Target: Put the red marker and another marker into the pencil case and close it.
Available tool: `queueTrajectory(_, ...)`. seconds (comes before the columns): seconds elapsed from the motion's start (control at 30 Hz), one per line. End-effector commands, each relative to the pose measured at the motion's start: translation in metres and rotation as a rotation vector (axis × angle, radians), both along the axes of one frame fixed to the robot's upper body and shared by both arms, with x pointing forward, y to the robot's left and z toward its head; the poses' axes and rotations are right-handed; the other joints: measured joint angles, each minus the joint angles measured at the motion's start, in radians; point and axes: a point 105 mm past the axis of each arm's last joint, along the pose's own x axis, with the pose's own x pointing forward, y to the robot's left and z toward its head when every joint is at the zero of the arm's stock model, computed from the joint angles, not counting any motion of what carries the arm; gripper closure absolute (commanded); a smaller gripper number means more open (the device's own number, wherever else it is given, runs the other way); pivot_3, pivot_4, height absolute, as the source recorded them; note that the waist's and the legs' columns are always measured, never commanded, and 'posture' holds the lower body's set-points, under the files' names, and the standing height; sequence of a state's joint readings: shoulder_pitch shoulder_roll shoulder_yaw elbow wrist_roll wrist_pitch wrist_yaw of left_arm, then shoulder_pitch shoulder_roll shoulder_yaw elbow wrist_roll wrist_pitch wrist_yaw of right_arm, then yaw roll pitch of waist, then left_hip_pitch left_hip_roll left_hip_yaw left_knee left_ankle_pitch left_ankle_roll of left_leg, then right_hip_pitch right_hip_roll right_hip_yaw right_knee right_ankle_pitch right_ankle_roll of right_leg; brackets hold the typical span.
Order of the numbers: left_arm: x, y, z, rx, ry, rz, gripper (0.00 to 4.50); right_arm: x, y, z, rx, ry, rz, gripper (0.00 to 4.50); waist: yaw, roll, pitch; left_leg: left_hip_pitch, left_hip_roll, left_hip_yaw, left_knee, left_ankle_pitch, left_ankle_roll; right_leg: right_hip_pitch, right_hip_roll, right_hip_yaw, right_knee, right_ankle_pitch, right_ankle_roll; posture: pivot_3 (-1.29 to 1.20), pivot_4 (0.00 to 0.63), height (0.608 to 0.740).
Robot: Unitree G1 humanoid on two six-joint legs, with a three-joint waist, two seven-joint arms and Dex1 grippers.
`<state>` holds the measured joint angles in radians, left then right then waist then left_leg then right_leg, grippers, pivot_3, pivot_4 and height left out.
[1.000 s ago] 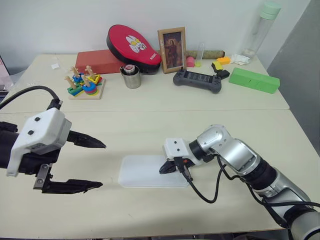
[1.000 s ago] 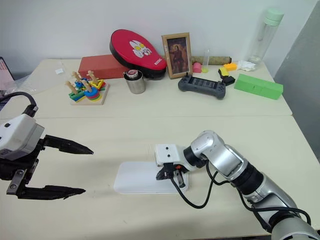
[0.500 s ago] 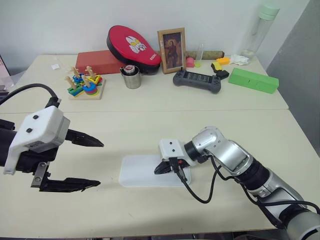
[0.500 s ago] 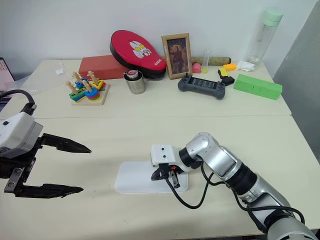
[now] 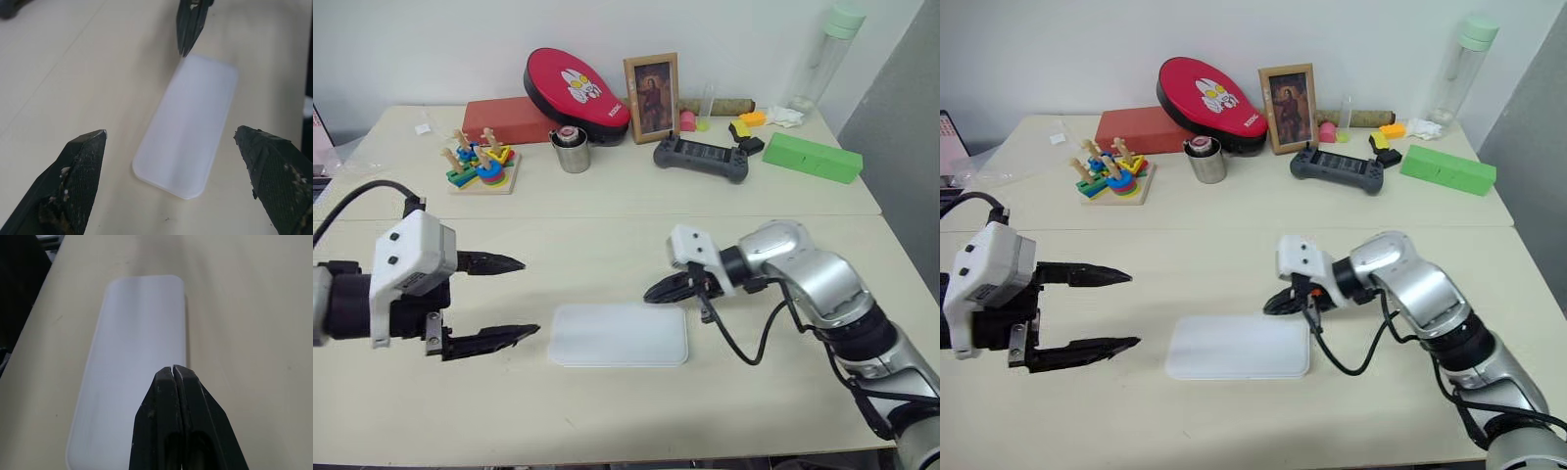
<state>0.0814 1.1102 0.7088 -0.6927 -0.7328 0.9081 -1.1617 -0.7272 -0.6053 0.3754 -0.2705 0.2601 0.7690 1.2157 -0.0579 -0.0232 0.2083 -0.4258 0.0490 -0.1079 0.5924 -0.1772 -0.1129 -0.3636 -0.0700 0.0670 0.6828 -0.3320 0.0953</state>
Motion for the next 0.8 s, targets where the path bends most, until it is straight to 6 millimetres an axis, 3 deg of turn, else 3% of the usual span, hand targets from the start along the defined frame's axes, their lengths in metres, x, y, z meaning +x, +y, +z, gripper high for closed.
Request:
queueTrajectory(0.03, 0.011, 0.015, -0.01, -0.016, -0.085, 0.165, 0.0, 0.014, -0.028, 0.007, 0.006, -0.057, -0.126, 4.49, 0.001, 0.0, 0.0, 0.0, 0.0, 0.0, 0.0, 0.0, 0.0, 0.0, 0.0, 0.0, 0.0, 0.0, 0.0, 0.0, 0.15, 0.74)
queueTrajectory(0.23, 0.016, 0.037, -0.039, -0.098, -0.112, 0.366, 0.0, 0.028, -0.072, -0.011, -0.057, -0.078, -0.321, 4.49, 0.002, -0.001, 0.0, 0.0, 0.0, 0.0, 0.0, 0.0, 0.0, 0.0, 0.0, 0.0, -0.001, 0.0, 0.0, 0.0, 0.15, 0.74)
queueTrajectory(0.5, 0.023, 0.064, -0.056, -0.177, -0.2, 0.578, 0.0, 0.042, -0.117, -0.021, -0.081, -0.084, -0.53, 4.49, 0.003, -0.001, -0.001, 0.0, 0.0, 0.0, 0.002, 0.0, 0.0, 0.002, 0.0, 0.0, -0.001, 0.001, 0.0, 0.0, 0.15, 0.74)
queueTrajectory(0.63, 0.02, 0.073, -0.067, -0.143, -0.21, 0.636, 0.0, 0.04, -0.141, -0.021, -0.101, -0.081, -0.595, 4.49, 0.005, -0.001, -0.001, 0.0, 0.0, 0.0, 0.002, 0.0, 0.0, 0.003, 0.0, 0.0, -0.002, 0.001, 0.0, 0.0, 0.15, 0.74)
queueTrajectory(0.8, 0.02, 0.081, -0.074, -0.153, -0.208, 0.681, 0.0, 0.034, -0.154, -0.022, -0.118, -0.079, -0.614, 4.49, 0.007, -0.001, -0.001, 0.001, 0.0, 0.0, 0.002, 0.0, 0.0, 0.003, 0.0, 0.0, -0.002, 0.001, 0.0, 0.0, 0.15, 0.74)
